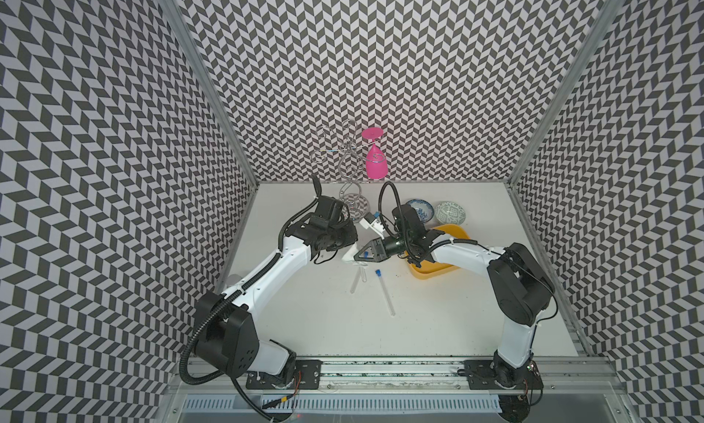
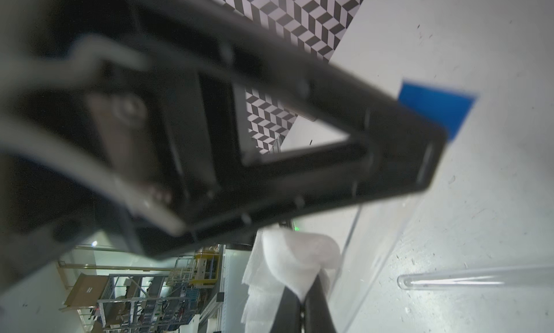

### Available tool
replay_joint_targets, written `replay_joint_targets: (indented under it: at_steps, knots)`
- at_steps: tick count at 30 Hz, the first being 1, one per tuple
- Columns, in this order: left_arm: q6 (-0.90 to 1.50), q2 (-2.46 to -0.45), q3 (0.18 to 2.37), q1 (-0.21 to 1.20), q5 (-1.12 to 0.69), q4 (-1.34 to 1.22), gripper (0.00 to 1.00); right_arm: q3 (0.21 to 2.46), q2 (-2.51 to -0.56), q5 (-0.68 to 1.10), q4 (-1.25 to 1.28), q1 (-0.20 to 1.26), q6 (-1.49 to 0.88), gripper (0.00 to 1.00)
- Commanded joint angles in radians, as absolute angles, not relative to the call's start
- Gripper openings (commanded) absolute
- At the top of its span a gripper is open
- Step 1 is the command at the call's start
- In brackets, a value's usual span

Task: Wipe the exteriors of test tubes
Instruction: Wipe the dirt from the test tube.

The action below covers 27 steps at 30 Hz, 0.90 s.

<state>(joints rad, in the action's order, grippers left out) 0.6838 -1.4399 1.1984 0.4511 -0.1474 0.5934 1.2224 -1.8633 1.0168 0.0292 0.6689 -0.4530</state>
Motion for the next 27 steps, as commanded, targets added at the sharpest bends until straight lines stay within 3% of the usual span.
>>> replay_joint_targets:
  at_steps: [1,11,27]
  knots:
    - [0.662,-1.449,1.245,0.445,-0.112,0.588,0.07,1.175,-1.806,0.988,0.000,0.665,-0.384,0.00]
    - [0.639,-1.449,1.246,0.442,-0.111,0.615,0.07,1.166,-1.791,0.965,-0.024,0.661,-0.360,0.00]
    - [0.655,-1.386,1.182,0.479,-0.127,0.621,0.07,1.400,-1.936,0.948,-0.092,0.634,-0.343,0.00]
